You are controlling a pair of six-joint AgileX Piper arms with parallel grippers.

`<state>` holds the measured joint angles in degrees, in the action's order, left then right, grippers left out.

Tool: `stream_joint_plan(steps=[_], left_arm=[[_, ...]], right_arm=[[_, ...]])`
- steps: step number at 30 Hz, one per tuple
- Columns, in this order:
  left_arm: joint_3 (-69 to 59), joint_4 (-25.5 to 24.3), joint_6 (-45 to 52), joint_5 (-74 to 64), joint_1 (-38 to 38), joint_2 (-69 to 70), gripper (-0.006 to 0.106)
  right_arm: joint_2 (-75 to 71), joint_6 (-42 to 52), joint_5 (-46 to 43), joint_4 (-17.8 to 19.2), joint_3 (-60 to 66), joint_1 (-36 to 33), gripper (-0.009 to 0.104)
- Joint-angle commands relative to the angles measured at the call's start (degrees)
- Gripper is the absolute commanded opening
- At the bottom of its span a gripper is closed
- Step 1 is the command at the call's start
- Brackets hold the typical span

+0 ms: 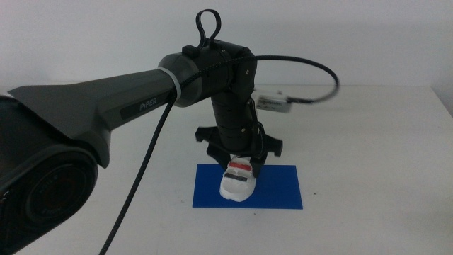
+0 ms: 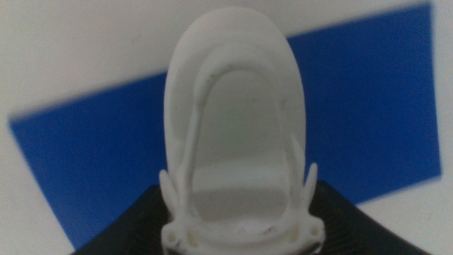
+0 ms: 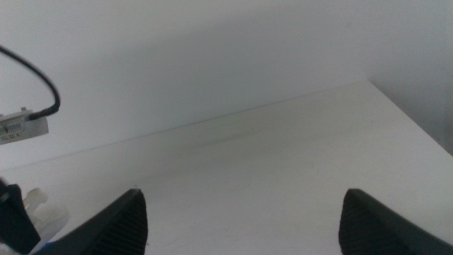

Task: Use one arm to grab the shoe from the table and place it on the mat.

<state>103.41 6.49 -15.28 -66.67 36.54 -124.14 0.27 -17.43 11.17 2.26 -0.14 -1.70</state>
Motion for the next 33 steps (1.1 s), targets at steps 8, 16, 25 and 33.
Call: stream_joint_plan(steps=[8, 16, 25, 33], left_arm=[[0.5, 1.9, 57.7, -3.3, 0.2, 0.4, -0.002], [0.5, 2.4, 70.9, -1.3, 0.2, 0.0, -0.002], [0.5, 2.2, 72.4, 3.1, 0.2, -2.7, 0.000], [0.5, 3.4, 77.0, 2.7, 0.2, -2.9, 0.036]], right_arm=[[-0.3, 0.2, -0.5, 0.5, 0.1, -0.1, 0.079], [-0.3, 0.2, -0.5, 0.5, 0.1, -0.1, 0.079], [-0.3, 0.2, -0.5, 0.5, 0.1, -0.1, 0.079], [-0.3, 0.2, -0.5, 0.5, 0.1, -0.1, 0.079]])
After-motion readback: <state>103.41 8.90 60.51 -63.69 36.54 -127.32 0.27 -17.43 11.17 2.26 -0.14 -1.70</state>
